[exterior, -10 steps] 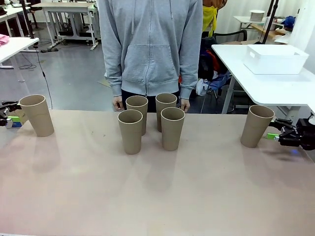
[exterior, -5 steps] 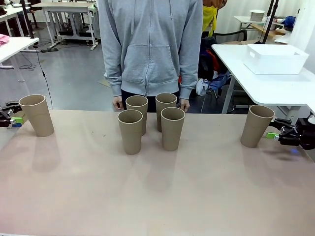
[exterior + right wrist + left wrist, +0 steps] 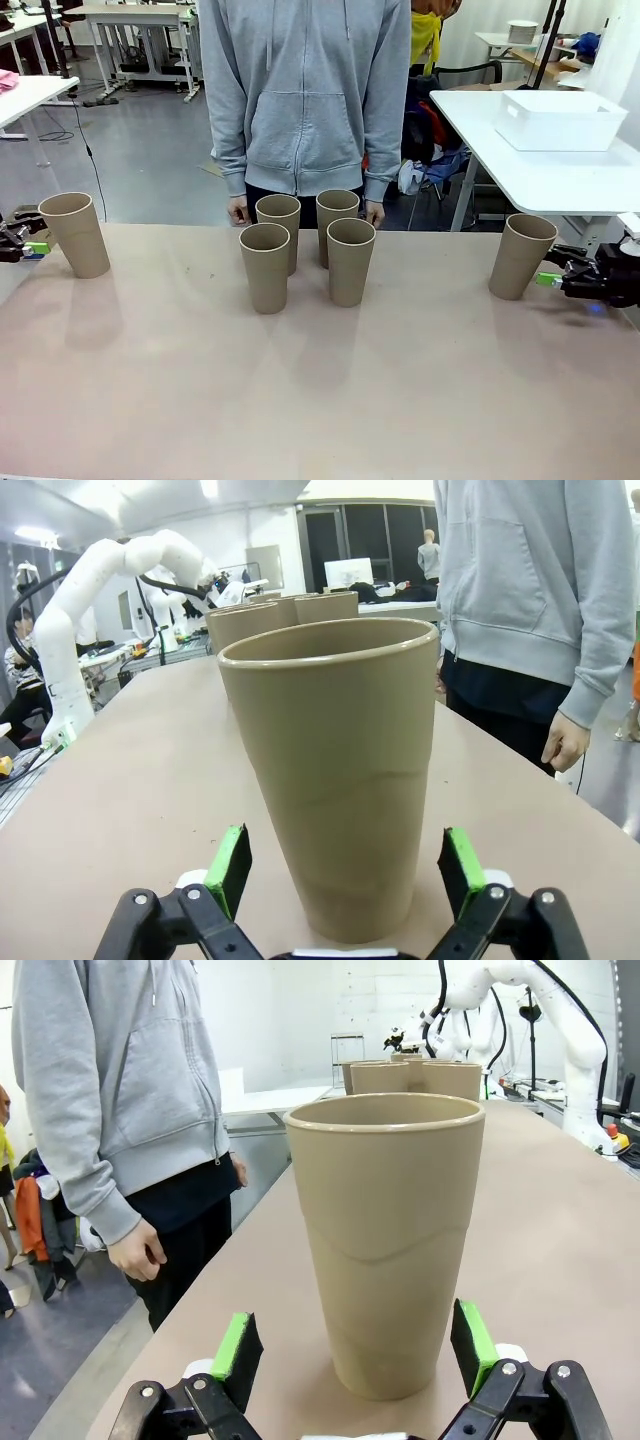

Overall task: Stack the cups and store them in the basket.
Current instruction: Pick up two Reusable plastic cups , one in each hand.

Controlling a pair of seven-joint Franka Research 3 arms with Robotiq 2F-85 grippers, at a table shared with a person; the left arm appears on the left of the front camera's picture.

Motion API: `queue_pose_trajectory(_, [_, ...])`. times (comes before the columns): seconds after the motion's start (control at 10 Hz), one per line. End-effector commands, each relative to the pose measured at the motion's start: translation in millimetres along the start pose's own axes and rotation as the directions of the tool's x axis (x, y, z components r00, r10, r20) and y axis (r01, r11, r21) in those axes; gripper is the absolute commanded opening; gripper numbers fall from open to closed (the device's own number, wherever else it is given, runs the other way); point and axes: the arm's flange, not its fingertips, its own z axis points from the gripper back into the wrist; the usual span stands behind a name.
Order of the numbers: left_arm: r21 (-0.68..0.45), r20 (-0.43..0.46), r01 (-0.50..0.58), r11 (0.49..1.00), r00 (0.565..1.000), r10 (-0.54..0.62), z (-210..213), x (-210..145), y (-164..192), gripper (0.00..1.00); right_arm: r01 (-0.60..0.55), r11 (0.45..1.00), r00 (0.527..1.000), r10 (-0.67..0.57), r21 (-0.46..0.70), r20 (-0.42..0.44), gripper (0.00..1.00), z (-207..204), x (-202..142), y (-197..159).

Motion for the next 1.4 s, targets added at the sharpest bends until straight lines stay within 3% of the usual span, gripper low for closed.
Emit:
queue_pose_trajectory(0.0, [-0.009,0.001,0.015,1.0,1.0,-0.015,-9,4,-13,1.0,0.022,1.0,1.0,-0.022,-0.013,0.0,1.0,-6,3,-10])
queue_pose_trajectory(1.3, [-0.05,0.057,0.016,0.999,0.998,-0.013,-47,3,-28,1.0,0.061,0.998,0.998,-0.061,-0.028,0.023,1.0,-22,-4,-19])
